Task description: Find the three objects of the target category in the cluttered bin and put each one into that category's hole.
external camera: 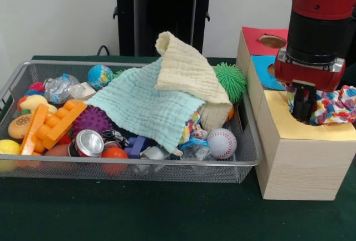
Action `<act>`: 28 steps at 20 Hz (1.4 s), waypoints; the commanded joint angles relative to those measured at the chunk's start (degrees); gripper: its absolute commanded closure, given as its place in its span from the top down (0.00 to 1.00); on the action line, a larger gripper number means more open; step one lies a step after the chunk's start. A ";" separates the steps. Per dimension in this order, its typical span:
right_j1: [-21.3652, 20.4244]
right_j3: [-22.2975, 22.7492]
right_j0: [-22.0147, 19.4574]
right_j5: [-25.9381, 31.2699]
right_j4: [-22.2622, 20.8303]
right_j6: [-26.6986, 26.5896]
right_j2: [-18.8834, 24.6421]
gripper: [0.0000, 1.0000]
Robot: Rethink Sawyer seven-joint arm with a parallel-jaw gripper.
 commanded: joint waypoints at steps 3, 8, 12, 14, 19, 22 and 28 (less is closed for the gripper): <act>7.78 8.32 -4.23 -3.51 0.78 -3.46 10.11 0.00; 10.83 8.08 -5.52 -5.89 0.57 -3.32 13.00 0.00; 11.32 7.41 -5.82 -6.13 -0.37 -3.33 13.51 0.00; 11.34 7.34 -5.77 -6.88 -1.31 -3.49 13.29 0.00; 11.38 6.09 -4.78 -9.12 -4.29 -3.90 11.30 0.00; 10.27 5.96 -3.72 -8.62 -4.61 -2.68 9.63 0.00; 1.83 7.66 -0.15 -2.44 -4.66 -0.06 4.49 0.00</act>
